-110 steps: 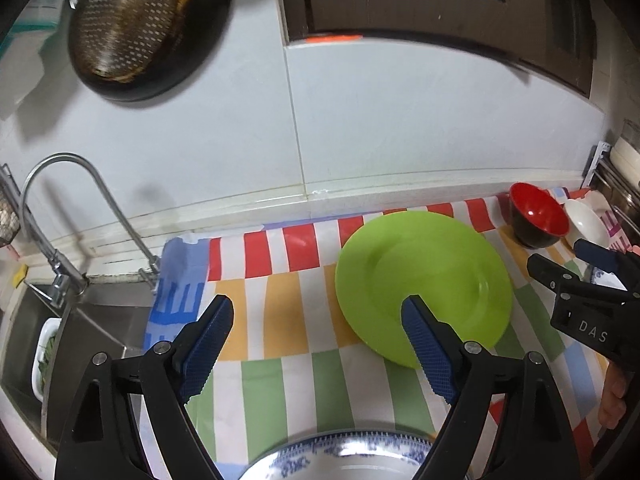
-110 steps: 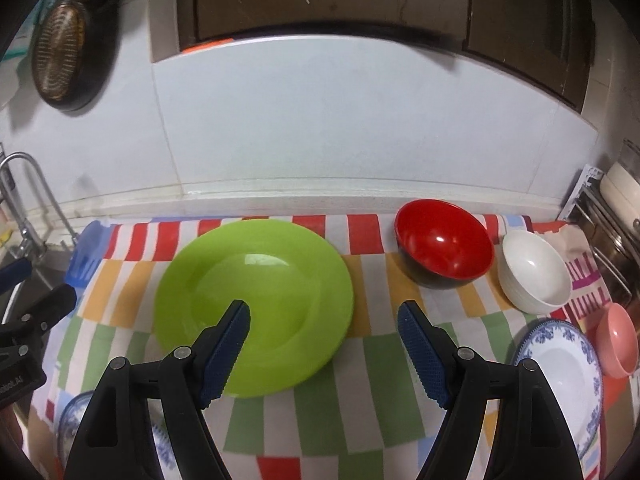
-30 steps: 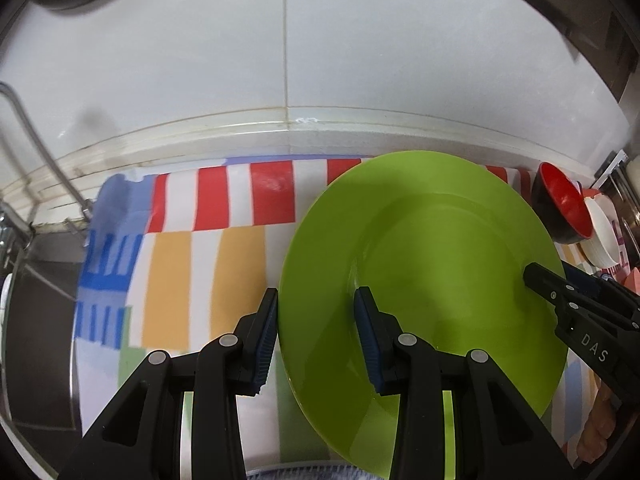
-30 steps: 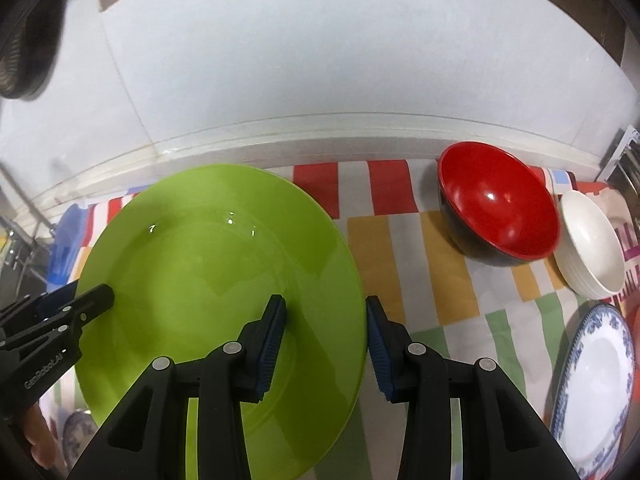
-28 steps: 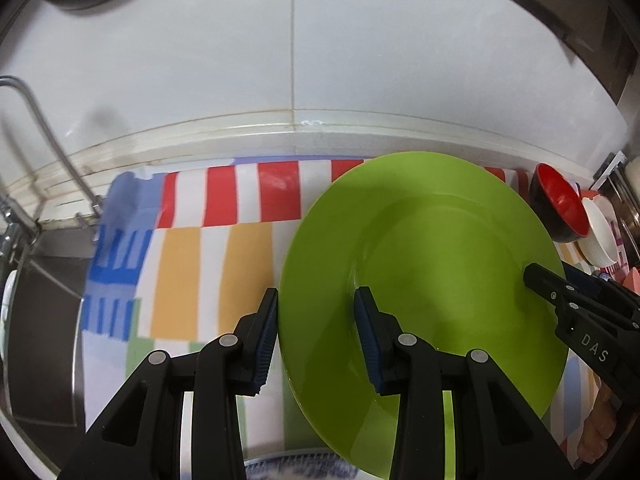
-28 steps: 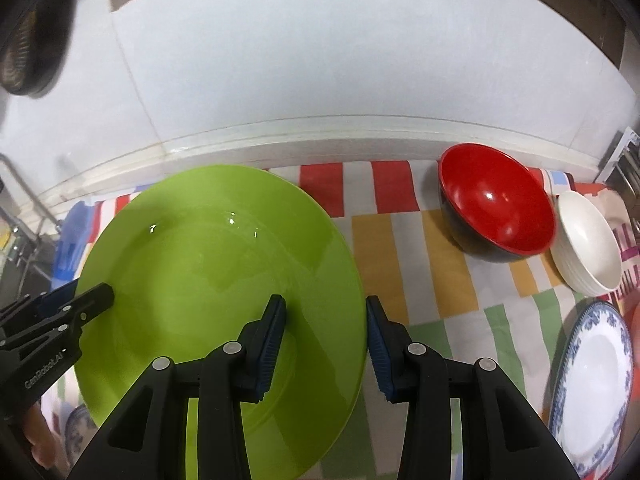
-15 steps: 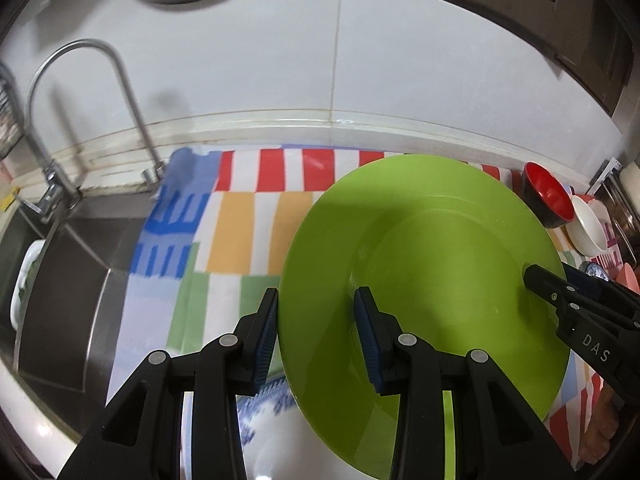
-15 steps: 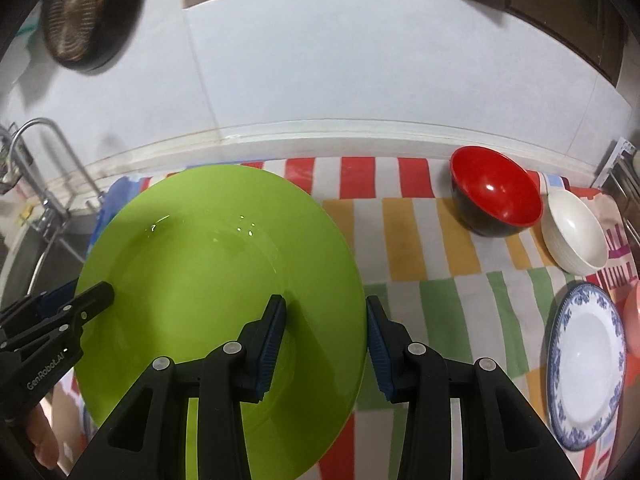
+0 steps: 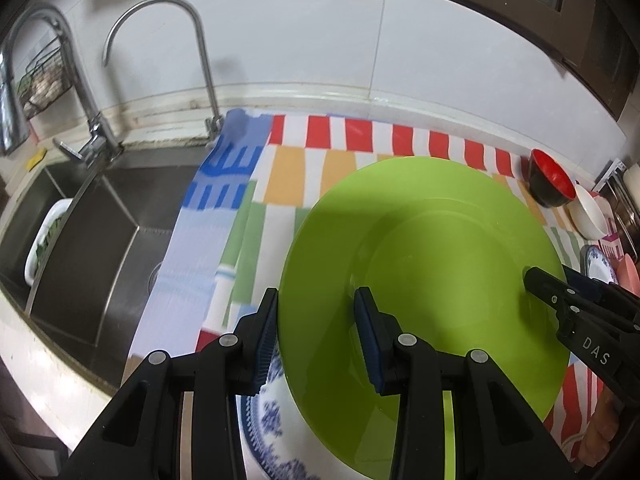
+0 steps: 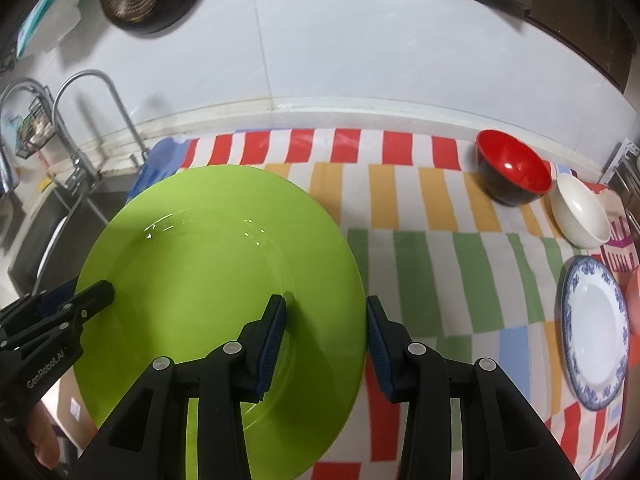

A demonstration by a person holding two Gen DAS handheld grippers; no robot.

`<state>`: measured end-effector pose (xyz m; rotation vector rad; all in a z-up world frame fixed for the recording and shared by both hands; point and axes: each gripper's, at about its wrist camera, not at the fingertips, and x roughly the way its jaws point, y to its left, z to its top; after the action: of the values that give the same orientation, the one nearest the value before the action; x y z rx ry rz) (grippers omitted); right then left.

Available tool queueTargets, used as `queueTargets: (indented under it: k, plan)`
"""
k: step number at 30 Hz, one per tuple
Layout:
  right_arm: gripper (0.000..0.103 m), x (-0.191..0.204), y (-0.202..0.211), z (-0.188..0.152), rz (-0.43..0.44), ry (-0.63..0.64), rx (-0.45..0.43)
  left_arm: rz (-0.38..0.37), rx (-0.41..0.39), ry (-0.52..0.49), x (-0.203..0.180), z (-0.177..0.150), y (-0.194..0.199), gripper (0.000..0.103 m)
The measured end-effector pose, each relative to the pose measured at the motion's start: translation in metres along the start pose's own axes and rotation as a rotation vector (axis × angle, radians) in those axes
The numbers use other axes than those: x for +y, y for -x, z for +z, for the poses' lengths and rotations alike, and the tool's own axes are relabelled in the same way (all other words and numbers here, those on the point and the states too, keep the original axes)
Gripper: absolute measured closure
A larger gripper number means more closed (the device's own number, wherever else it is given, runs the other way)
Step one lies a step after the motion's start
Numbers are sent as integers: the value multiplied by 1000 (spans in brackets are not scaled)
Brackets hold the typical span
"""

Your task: Organize plates and bowls

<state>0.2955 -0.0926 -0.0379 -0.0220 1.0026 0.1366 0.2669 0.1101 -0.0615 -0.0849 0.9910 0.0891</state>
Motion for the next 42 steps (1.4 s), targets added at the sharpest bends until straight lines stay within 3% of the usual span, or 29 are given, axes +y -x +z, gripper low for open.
queueTargets:
  k: [20, 42]
  plan:
    - [62, 34, -17, -54, 14, 36, 94, 16, 103, 39, 36, -55, -13, 65]
    - [62, 41, -37, -69, -10, 37, 131, 24, 151, 19, 40, -64, -35, 66]
